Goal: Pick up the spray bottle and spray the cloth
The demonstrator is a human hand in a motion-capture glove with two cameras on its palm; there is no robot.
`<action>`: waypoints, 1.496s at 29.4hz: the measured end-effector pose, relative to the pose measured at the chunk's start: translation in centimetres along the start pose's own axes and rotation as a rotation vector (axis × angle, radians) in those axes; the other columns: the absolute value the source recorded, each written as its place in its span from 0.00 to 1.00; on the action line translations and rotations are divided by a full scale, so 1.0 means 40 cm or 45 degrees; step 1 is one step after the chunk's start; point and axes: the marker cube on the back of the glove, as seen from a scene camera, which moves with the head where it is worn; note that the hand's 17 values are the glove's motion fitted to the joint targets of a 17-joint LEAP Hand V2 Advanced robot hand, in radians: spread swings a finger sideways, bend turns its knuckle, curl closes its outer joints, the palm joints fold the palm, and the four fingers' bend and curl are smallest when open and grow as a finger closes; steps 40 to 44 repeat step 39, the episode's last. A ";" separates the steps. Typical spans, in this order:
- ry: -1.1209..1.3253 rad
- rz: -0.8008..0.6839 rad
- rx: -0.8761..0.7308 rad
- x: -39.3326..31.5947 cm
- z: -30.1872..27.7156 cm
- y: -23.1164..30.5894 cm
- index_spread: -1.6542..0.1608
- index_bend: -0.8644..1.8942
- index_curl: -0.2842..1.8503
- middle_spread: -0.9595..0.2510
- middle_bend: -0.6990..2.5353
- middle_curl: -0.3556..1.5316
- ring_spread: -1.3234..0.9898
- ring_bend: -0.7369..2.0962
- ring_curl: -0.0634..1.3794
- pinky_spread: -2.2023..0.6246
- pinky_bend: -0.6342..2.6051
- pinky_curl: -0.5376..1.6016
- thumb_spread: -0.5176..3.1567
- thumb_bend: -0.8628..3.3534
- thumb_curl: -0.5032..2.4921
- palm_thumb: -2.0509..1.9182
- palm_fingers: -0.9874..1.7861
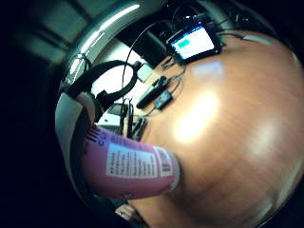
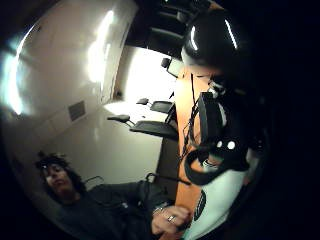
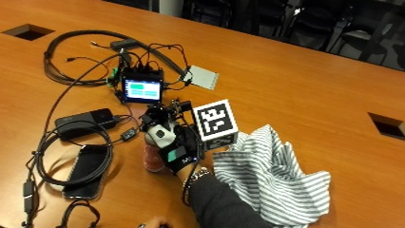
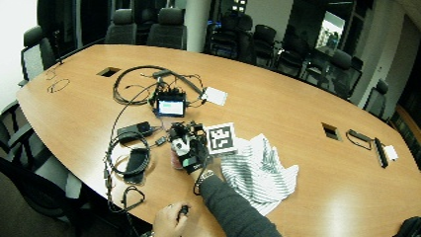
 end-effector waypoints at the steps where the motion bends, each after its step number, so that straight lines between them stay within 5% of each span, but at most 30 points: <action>1: -0.007 0.031 -0.043 0.004 0.005 -0.001 0.74 0.39 0.40 0.58 0.40 0.49 0.48 0.48 0.35 0.67 0.33 0.43 0.54 0.20 0.27 0.73 0.82; 6: 0.177 0.124 -0.197 0.021 0.006 -0.019 0.74 0.41 0.41 0.59 0.38 0.47 0.50 0.44 0.33 0.73 0.28 0.41 0.50 0.20 0.28 0.72 0.74; 12: 0.759 0.132 -0.264 -0.019 -0.080 -0.004 0.75 0.32 0.38 0.65 0.31 0.44 0.53 0.41 0.34 0.81 0.32 0.44 0.46 0.19 0.27 0.68 0.53; 19: 1.302 0.116 -0.342 -0.111 -0.148 0.077 0.74 0.36 0.33 0.70 0.27 0.40 0.54 0.36 0.28 0.85 0.34 0.43 0.43 0.19 0.26 0.64 0.45; 33: 1.439 0.201 -0.537 -0.181 -0.176 0.327 0.71 0.37 0.30 0.73 0.27 0.37 0.55 0.35 0.26 0.87 0.33 0.41 0.42 0.20 0.25 0.61 0.44; 44: 1.437 0.187 -0.555 -0.200 -0.173 0.318 0.71 0.38 0.30 0.75 0.27 0.36 0.55 0.35 0.26 0.87 0.32 0.41 0.43 0.20 0.25 0.62 0.45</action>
